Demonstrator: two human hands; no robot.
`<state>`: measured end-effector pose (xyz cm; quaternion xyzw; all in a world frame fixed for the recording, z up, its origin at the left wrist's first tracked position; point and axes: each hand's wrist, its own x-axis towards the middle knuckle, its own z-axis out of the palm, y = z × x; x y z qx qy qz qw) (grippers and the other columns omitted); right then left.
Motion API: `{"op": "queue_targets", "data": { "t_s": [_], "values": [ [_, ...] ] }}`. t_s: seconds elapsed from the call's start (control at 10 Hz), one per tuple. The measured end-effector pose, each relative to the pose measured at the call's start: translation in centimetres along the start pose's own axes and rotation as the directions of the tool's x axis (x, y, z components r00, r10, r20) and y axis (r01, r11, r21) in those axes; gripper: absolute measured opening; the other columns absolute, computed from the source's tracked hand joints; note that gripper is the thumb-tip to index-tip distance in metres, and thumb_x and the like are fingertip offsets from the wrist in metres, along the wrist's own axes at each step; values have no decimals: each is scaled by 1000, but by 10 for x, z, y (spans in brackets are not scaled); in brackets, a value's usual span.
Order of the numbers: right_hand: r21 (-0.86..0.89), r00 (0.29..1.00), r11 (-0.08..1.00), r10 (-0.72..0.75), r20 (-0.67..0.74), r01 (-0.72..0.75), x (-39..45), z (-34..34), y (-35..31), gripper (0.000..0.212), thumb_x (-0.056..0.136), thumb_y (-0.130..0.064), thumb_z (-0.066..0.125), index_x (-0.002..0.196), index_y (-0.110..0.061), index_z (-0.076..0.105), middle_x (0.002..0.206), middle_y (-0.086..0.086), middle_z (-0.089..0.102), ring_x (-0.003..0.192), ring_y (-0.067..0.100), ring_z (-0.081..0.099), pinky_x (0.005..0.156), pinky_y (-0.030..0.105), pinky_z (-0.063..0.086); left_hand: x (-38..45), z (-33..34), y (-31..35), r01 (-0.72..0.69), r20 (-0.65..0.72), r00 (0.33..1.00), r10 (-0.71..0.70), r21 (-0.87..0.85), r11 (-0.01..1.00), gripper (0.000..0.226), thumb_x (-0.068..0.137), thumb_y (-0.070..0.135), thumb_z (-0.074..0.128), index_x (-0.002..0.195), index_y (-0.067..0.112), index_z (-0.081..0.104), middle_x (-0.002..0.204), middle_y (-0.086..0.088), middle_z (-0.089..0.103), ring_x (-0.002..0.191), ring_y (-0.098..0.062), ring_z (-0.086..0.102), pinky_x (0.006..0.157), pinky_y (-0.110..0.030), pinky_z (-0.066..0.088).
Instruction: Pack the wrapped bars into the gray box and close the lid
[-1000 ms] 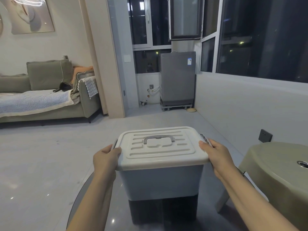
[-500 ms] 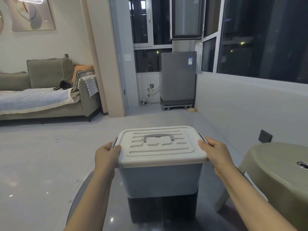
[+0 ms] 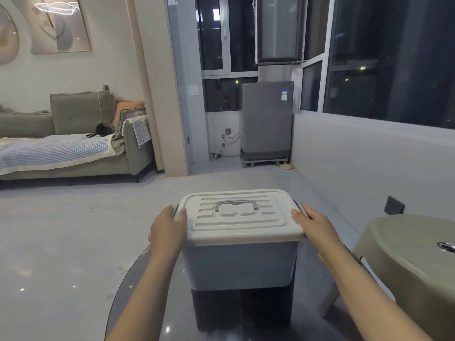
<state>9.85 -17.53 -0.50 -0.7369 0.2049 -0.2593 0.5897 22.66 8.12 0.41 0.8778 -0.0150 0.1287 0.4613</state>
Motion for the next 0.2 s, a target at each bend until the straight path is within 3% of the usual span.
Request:
{"op": "queue_targets", "data": {
  "t_s": [0.1, 0.2],
  "values": [
    [-74, 999, 997, 30, 20, -28, 0, -2, -3, 29, 91, -24, 50, 116, -15, 62, 104, -3, 65, 89, 13, 58, 68, 25, 43, -9, 6, 17, -154, -39, 984, 172, 284, 946, 42, 96, 35, 38, 124, 9, 55, 125, -11, 61, 117, -32, 53, 103, -44, 32],
    [-46, 994, 996, 67, -83, -71, 2, -9, -15, 47, 90, -19, 52, 135, -10, 47, 134, 4, 53, 117, 20, 51, 95, 33, 39, -12, 20, 43, -286, 46, 956, 289, 356, 890, 47, 97, 36, 37, 137, 12, 46, 139, -9, 51, 132, -26, 42, 112, -44, 18]
  ]
}}
